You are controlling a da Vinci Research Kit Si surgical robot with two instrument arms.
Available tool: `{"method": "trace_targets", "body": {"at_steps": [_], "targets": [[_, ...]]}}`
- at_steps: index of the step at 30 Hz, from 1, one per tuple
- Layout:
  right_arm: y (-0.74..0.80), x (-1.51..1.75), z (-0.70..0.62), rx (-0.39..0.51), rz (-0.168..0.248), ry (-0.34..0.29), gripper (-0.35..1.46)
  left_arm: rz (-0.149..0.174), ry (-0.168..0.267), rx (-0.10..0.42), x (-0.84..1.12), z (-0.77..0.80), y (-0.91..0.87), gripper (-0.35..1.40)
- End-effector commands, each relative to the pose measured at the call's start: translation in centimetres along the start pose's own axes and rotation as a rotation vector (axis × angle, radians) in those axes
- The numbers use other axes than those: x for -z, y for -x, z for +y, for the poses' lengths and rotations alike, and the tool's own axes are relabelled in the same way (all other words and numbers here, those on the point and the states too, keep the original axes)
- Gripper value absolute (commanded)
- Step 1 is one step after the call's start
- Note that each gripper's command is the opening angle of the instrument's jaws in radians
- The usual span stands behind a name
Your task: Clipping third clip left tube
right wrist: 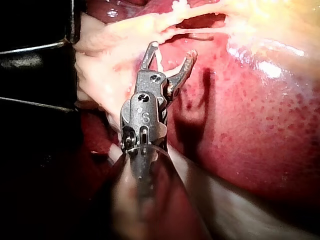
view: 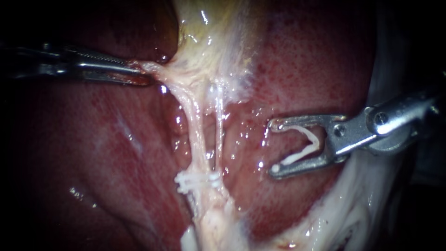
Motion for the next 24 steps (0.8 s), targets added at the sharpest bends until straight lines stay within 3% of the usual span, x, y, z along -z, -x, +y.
{"method": "trace_targets", "body": {"at_steps": [1,11,19,24], "targets": [[0.0,0.0,0.0,0.0,0.001,0.0,0.5,0.0,0.001,0.001,0.02,0.0,-0.01,-0.35],[0.0,0.0,0.0,0.0,0.001,0.0,0.5,0.025,-0.036,0.007,0.58,0.02,-0.34,-0.35],[-0.07,-0.14,0.02,-0.003,0.006,-0.01,0.5,0.031,-0.041,0.005,0.62,0.0,-0.35,-0.35],[-0.17,-0.42,0.0,-0.091,0.058,-0.037,0.5,0.031,-0.042,0.006,0.61,0.02,-0.35,-0.35]]}}
